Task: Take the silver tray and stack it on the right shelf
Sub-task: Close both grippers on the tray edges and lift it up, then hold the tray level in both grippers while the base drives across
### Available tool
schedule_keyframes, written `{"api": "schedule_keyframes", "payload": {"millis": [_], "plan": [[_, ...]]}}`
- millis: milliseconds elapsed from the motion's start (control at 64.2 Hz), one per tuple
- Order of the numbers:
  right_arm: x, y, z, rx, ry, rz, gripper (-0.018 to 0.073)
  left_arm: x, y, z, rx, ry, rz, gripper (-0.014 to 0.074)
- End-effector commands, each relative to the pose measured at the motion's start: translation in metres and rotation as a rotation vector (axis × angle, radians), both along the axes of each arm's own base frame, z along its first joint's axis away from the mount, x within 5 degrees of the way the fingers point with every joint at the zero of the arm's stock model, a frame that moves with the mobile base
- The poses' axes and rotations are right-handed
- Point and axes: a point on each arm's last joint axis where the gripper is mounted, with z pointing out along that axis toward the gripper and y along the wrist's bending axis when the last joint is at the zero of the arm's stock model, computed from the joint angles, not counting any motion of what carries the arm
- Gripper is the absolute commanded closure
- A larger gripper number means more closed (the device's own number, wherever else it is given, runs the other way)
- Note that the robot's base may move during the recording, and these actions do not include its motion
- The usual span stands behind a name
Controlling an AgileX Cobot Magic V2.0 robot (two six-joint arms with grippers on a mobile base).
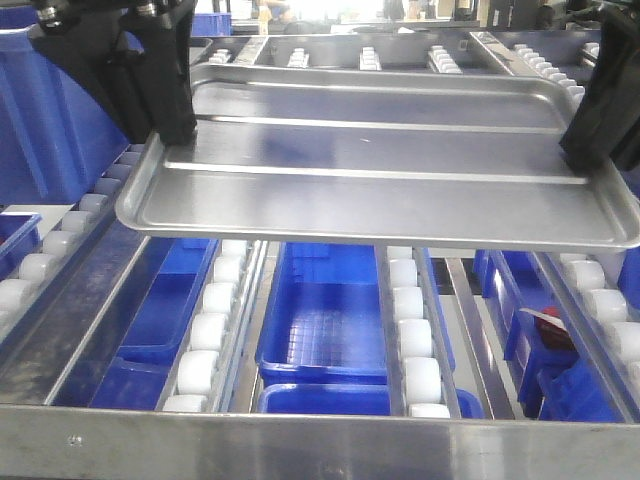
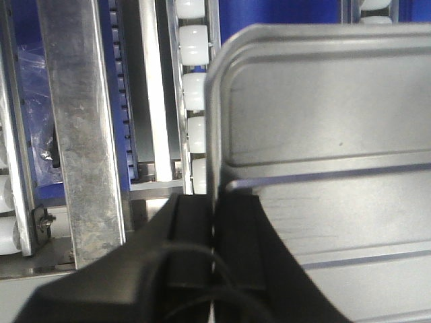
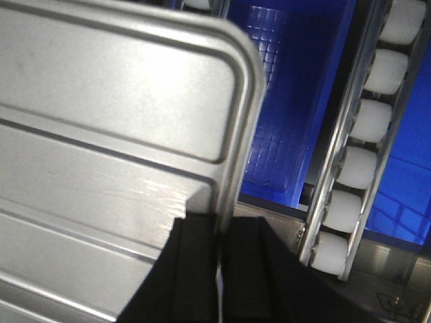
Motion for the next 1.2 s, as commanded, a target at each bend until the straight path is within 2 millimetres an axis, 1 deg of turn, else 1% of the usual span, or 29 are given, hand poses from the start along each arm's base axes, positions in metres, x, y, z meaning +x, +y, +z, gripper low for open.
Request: {"api": "schedule_keyframes", "payload": {"millis": [0,1184], "plan": [[0.0000,0.0000,0.0189,0.015,-0.101,0.024,0.0503,-0.0043,0.0019,0.0226,-0.049,-0.084,-0.032,0.0697],[-0.0001,0.0000,0.0188,0.014,-0.099,0.024,0.0503,-0.0050,0.0024,0.0221,-0.045,-0.075,-0.030,0.0697]]}}
